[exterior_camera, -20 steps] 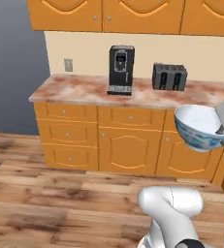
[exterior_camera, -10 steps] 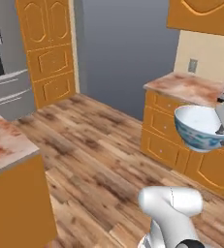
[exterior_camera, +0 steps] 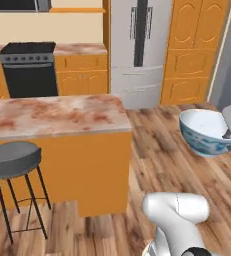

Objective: Pick up the bowls from the cabinet and place each bowl in front of a stool on the dining counter.

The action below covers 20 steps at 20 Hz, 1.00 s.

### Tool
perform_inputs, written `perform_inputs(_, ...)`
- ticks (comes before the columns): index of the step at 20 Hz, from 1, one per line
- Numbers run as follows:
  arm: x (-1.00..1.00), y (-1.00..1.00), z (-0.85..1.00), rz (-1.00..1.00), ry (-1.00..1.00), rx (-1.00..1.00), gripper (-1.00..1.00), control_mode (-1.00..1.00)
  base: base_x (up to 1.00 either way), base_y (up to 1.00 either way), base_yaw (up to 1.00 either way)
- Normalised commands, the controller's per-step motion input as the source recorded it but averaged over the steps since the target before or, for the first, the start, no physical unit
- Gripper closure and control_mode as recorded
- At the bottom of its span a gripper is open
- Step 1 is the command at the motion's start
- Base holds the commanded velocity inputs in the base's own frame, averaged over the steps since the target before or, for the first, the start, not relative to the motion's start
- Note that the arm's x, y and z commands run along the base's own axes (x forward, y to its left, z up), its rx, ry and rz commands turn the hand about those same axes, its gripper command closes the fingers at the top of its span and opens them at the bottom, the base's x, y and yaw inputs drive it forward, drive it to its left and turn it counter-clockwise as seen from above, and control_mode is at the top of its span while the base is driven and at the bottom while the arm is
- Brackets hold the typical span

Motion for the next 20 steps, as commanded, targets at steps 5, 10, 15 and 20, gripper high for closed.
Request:
perform_inputs(5,0.00,0.00,0.00,0.00,0.00,0.00,1.00,1.00,0.38,0.21,0.67)
perform_inputs(10,0.00,0.00,0.00,0.00,0.00,0.00,1.00,1.00,0.55,0.86,0.09)
perform_inputs(15,0.00,0.00,0.00,0.00,0.00,0.00,1.00,1.00,0.62,1.00,-0.03)
perform_inputs(20,0.00,0.00,0.00,0.00,0.00,0.00,1.00,1.00,0.51,0.92,-0.19)
